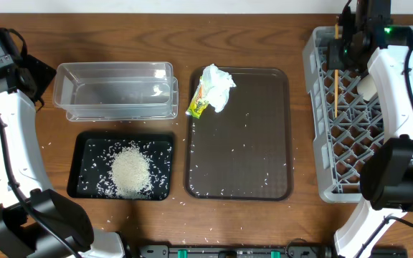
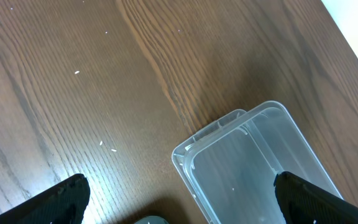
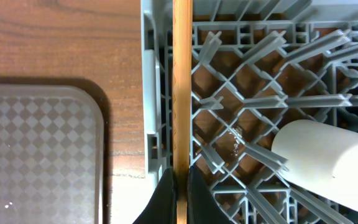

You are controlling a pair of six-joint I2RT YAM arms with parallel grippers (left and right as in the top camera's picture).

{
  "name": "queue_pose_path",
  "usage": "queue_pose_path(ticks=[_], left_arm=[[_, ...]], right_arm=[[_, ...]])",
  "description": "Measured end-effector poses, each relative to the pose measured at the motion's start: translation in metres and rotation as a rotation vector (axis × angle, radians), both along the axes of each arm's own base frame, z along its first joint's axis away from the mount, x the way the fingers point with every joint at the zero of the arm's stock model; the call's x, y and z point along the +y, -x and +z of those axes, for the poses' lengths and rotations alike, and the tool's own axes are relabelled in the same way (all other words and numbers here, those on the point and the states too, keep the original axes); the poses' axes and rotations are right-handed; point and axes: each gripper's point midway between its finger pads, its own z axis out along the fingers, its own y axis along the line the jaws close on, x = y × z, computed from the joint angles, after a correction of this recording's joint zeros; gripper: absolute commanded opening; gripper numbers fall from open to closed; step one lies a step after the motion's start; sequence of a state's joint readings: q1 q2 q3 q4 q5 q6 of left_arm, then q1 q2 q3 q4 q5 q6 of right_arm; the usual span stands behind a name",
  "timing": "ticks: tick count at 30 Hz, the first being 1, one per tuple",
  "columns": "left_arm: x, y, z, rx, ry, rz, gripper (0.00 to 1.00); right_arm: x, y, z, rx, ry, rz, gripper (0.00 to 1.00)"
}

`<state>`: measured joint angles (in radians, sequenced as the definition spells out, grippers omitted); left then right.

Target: Sort waste into correct bins and load items into the dishwasher rack

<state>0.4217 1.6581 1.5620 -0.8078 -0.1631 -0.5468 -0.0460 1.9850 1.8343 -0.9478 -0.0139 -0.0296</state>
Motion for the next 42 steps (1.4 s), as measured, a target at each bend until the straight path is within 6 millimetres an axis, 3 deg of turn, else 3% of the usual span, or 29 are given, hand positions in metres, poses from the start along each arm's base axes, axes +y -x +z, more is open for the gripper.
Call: queue_pose_path(ticks=[7, 14, 21, 25, 28, 31, 33, 36, 39, 42], left_arm=[[0.000, 0.000, 0.000, 0.000, 0.000, 0.000, 0.98], [0.000, 0.000, 0.000, 0.000, 0.000, 0.000, 0.98], [0.000, 0.000, 0.000, 0.000, 0.000, 0.000, 0.98], [0.000, 0.000, 0.000, 0.000, 0.000, 0.000, 0.98], [0.000, 0.000, 0.000, 0.000, 0.000, 0.000, 0.98], [0.000, 0.000, 0.000, 0.000, 0.000, 0.000, 0.98], [0.000, 0.000, 0.000, 0.000, 0.000, 0.000, 0.98], [0.000, 0.000, 0.000, 0.000, 0.000, 0.000, 0.98], [0.000, 0.000, 0.000, 0.000, 0.000, 0.000, 0.98], [0.000, 0.000, 0.000, 0.000, 0.000, 0.000, 0.98]], right_arm=[[0.002, 0.002, -0.023, 0.016, -0.001, 0.028, 0.18], [0.003, 0.011, -0.039, 0.055, -0.004, 0.031, 0.40], [0.012, 0.015, -0.040, 0.073, -0.067, 0.020, 0.46], [0.037, 0.014, -0.036, 0.065, -0.206, 0.071, 0.52], [0.065, 0.009, -0.025, 0.025, -0.359, 0.144, 0.62], [0.092, 0.003, -0.006, -0.031, -0.515, 0.231, 0.88], [0.111, 0.001, 0.009, -0.072, -0.619, 0.304, 0.99], [0.134, 0.004, 0.025, -0.099, -0.715, 0.390, 0.99], [0.158, 0.010, 0.028, -0.087, -0.740, 0.443, 0.99], [0.193, 0.022, 0.027, -0.061, -0.738, 0.513, 0.99]])
